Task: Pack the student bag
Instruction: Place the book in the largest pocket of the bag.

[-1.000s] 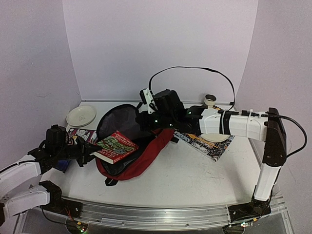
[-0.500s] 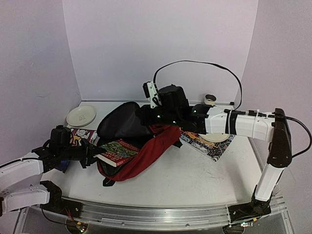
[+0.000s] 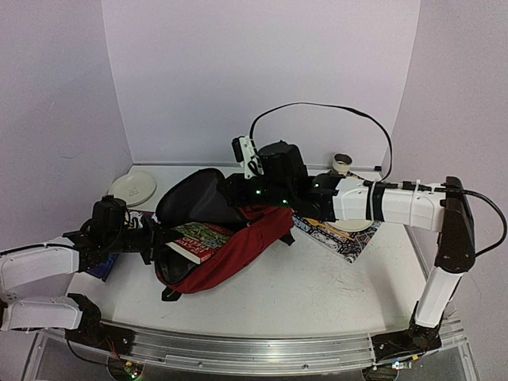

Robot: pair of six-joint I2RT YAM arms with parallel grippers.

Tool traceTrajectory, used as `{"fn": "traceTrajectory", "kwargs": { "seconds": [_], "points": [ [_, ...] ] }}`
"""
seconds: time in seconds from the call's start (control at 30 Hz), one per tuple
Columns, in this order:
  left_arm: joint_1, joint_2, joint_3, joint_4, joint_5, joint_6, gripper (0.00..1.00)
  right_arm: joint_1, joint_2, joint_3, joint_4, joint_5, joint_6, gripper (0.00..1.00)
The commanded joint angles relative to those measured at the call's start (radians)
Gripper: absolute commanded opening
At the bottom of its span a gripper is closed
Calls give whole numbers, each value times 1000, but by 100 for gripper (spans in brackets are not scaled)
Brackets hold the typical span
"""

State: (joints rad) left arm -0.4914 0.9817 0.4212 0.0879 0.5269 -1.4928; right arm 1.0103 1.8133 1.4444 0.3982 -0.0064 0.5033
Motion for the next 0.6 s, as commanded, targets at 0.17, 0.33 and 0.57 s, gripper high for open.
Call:
{"fn": "traceTrajectory", "kwargs": {
  "seconds": [0.17,0.33,0.57],
  "points": [
    [-58,106,106,168,-62,25,0,8,-78,-18,169,-66,37,0],
    [-59,147,104,230,-90,32,0,13,-89,-39,198,-91,48,0],
    [-59,137,85,334,-180,76,0,16,-123,-90,229,-93,68,0]
  ]
}}
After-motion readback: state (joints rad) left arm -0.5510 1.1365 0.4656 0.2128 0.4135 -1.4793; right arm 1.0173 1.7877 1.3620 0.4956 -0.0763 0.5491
